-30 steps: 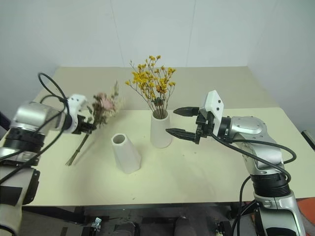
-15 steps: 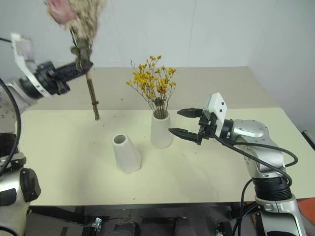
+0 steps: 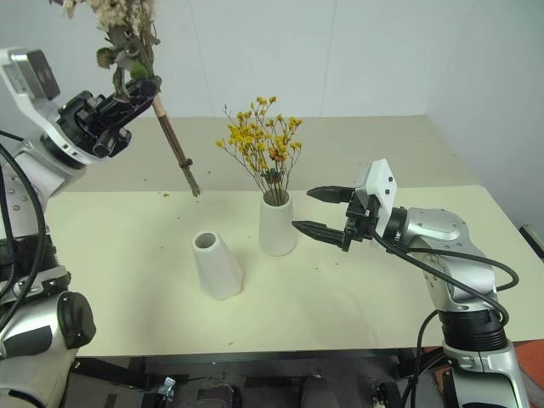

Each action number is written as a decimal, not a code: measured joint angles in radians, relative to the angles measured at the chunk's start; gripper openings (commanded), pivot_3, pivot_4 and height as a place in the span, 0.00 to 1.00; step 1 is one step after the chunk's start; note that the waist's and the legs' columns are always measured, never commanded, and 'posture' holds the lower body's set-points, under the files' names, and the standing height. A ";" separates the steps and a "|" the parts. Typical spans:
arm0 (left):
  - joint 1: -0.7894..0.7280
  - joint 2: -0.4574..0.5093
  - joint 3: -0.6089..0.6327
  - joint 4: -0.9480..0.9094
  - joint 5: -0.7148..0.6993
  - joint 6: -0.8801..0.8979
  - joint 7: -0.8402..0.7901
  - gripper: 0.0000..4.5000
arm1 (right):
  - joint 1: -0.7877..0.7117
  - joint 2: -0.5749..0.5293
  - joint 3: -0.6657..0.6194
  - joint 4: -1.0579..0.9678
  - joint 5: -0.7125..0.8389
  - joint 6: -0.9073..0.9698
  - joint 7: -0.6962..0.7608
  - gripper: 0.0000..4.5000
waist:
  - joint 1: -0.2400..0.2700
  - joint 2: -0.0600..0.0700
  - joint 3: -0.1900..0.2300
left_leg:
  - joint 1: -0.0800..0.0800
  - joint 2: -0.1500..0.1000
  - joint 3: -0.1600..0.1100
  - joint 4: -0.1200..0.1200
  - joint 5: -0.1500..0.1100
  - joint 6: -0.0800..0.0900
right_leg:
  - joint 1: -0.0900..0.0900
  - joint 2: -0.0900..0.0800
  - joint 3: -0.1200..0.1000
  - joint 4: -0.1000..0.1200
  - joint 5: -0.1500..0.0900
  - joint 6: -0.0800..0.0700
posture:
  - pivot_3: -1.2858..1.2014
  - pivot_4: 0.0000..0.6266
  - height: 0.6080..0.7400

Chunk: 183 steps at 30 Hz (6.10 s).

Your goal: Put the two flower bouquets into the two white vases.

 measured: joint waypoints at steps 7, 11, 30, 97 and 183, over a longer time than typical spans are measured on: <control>0.045 -0.024 -0.006 -0.047 -0.077 0.038 -0.007 0.03 | -0.009 0.000 0.003 -0.008 0.020 0.004 0.011 0.87 | 0.002 0.000 0.000 | -0.001 0.000 0.000 0.000 0.000 0.000 | 0.000 0.000 0.000 -0.001 0.000 0.000 | 0.52 0.24 1.00; 0.054 -0.036 -0.021 -0.083 -0.111 0.049 0.008 0.03 | -0.009 0.000 0.005 -0.008 0.021 0.004 0.010 0.87 | 0.002 0.000 0.000 | 0.000 0.000 0.000 0.000 0.000 0.000 | 0.000 0.000 0.000 -0.001 0.000 0.000 | 0.52 0.24 1.00; 0.147 -0.004 -0.082 -0.189 -0.118 0.038 -0.036 0.03 | -0.009 0.000 0.005 -0.016 0.029 0.005 0.006 0.87 | 0.003 0.000 0.000 | 0.000 0.000 0.000 0.000 0.000 0.000 | 0.001 0.000 0.000 -0.001 0.000 0.000 | 0.52 0.24 1.00; 0.153 0.067 -0.129 -0.176 -0.113 0.007 -0.120 0.03 | 0.009 0.040 0.009 -0.026 0.029 0.004 -0.029 0.87 | 0.003 0.000 0.000 | 0.000 0.000 0.000 0.000 0.000 0.000 | 0.000 0.000 0.000 -0.002 -0.004 0.007 | 0.52 0.24 1.00; 0.636 0.180 0.014 -0.456 -0.141 0.004 0.019 0.99 | 0.015 0.039 0.014 -0.035 0.036 0.017 -0.022 0.87 | 0.004 0.000 0.000 | 0.000 0.001 0.000 -0.001 0.000 0.000 | 0.000 0.000 0.000 -0.002 -0.005 0.007 | 0.52 0.24 1.00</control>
